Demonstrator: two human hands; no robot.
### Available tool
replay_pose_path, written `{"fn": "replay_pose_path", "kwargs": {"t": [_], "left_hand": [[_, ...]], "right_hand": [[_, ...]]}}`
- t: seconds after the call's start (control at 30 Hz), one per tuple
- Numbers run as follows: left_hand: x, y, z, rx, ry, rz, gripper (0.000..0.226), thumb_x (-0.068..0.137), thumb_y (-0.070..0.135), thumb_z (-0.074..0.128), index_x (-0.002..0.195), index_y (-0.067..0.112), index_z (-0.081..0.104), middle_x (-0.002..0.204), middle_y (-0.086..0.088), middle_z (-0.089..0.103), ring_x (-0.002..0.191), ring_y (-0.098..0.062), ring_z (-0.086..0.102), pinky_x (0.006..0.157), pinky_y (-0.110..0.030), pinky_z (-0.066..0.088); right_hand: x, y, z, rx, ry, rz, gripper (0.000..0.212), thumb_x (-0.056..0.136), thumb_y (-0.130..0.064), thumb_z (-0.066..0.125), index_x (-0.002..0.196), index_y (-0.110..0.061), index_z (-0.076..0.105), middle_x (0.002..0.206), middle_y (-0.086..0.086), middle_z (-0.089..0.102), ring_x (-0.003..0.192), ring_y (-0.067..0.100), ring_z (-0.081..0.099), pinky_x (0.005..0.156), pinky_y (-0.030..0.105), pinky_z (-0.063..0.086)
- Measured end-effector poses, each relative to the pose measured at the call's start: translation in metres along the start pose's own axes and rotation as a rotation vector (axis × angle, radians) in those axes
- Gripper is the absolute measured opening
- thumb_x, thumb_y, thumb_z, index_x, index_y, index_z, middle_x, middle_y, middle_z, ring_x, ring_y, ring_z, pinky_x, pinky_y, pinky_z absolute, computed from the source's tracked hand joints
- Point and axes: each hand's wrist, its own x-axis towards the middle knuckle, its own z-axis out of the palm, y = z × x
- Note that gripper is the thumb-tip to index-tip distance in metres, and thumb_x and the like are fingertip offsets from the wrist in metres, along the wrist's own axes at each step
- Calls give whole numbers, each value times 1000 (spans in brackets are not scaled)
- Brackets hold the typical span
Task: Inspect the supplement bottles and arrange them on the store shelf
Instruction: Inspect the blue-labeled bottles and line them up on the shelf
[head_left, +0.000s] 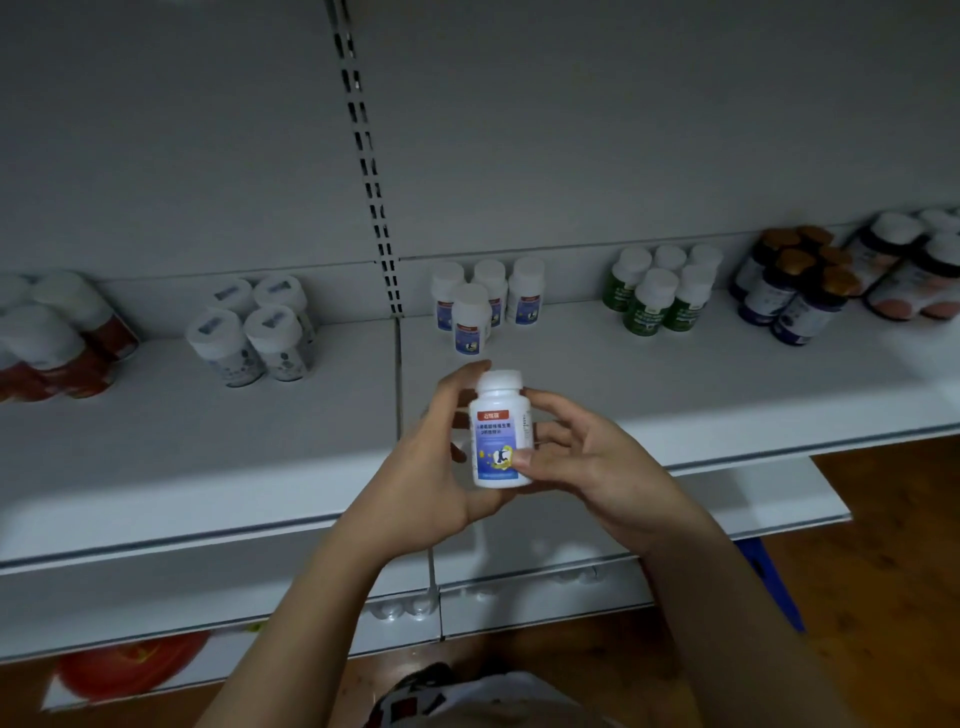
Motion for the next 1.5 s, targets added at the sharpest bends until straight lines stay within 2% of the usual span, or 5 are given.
{"fn": "replay_pose_path", "kwargs": {"t": [0.27, 0.5, 1.03, 1.3, 1.5], "left_hand": [[-15, -10, -24, -33, -11, -70, 96, 73, 16, 82, 143, 37, 20, 122, 24, 47, 105, 11, 51, 75, -8, 47], [-28, -28, -51, -32, 56, -79, 96, 69, 29, 86, 140, 44, 24, 129, 27, 47, 110, 12, 49, 87, -10, 45], [-36, -53, -87, 93, 150, 12, 103, 66, 40, 86, 146, 40, 21, 136, 23, 33, 126, 11, 35, 96, 1, 28], [-37, -56, -84, 9, 111, 40, 101, 63, 43, 87, 143, 40, 25, 136, 21, 40, 126, 7, 41, 97, -8, 36], [-30, -49, -78, 40, 5, 40, 111, 65, 56, 81, 148, 53, 6, 140, 21, 31, 127, 11, 34, 101, -10, 32]], "right_hand": [[6, -3, 35, -38, -25, 43, 44, 68, -7, 78, 111, -7, 66, 100, 13, 75, 89, 21, 71, 79, 27, 57], [18, 6, 60, 228, -72, 122, 36, 93, -13, 57, 126, 2, 56, 118, 24, 67, 106, 31, 66, 93, 40, 55], [47, 2, 107, 74, -77, 99, 49, 78, -10, 63, 126, -1, 58, 119, 22, 67, 104, 31, 67, 87, 34, 57], [35, 5, 105, 226, -103, 134, 47, 95, -22, 48, 138, -1, 50, 134, 35, 51, 126, 49, 49, 104, 62, 38], [29, -3, 96, 140, 75, 38, 53, 76, -10, 67, 128, -4, 55, 120, 22, 65, 108, 37, 66, 80, 41, 58]]}}
